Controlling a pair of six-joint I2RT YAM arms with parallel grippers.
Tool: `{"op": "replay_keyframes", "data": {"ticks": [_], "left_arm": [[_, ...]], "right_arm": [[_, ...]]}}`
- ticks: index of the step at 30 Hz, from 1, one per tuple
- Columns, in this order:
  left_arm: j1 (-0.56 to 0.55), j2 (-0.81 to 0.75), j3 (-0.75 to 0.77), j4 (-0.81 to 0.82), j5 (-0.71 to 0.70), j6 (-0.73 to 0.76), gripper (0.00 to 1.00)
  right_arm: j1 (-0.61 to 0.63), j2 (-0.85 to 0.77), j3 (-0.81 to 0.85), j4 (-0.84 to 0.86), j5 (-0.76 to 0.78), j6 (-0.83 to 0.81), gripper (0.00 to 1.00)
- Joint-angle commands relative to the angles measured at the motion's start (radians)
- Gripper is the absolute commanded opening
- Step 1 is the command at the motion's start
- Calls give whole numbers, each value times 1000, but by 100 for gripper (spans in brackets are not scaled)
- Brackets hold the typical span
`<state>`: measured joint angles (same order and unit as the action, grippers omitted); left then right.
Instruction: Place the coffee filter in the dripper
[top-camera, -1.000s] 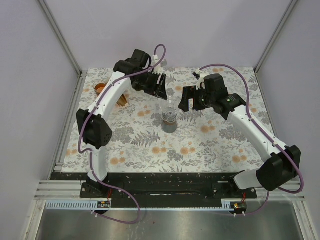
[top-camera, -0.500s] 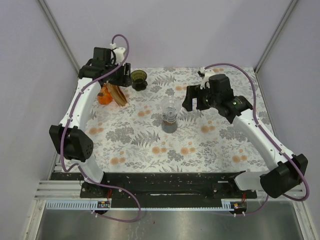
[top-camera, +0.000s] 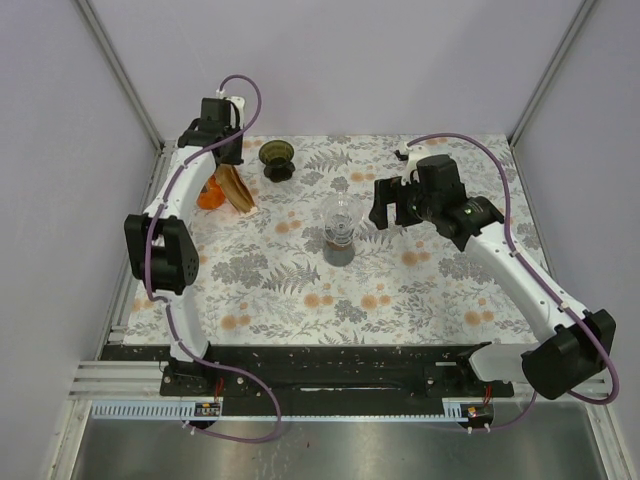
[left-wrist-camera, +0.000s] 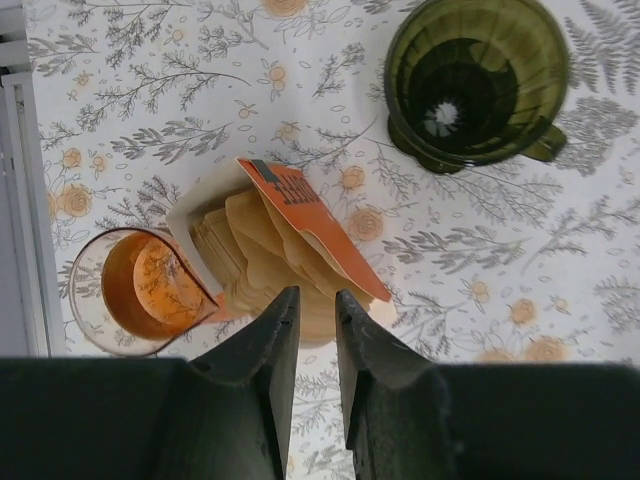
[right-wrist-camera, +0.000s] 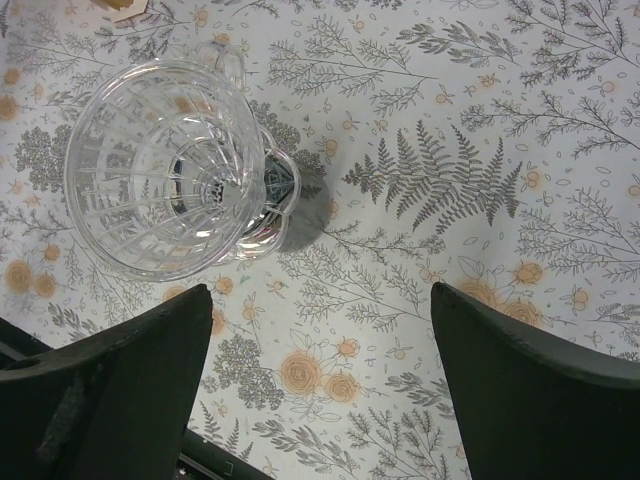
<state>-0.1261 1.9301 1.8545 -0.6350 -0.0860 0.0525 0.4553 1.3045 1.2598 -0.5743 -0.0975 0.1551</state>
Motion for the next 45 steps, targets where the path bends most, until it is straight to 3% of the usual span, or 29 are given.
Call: {"op": "replay_keyframes", "data": {"ticks": [1,27,45], "left_arm": [[31,65,87,9,-47,-14,25],[72,263,222,-29,-49,-31,18],[77,169,196,-29,37,-39,19]], "right_arm": [[-3,-50,-13,7,35,-31,98],[-3,-34,7,2,41,-40,99],[-3,-10,9,1,32,-42,99]]}}
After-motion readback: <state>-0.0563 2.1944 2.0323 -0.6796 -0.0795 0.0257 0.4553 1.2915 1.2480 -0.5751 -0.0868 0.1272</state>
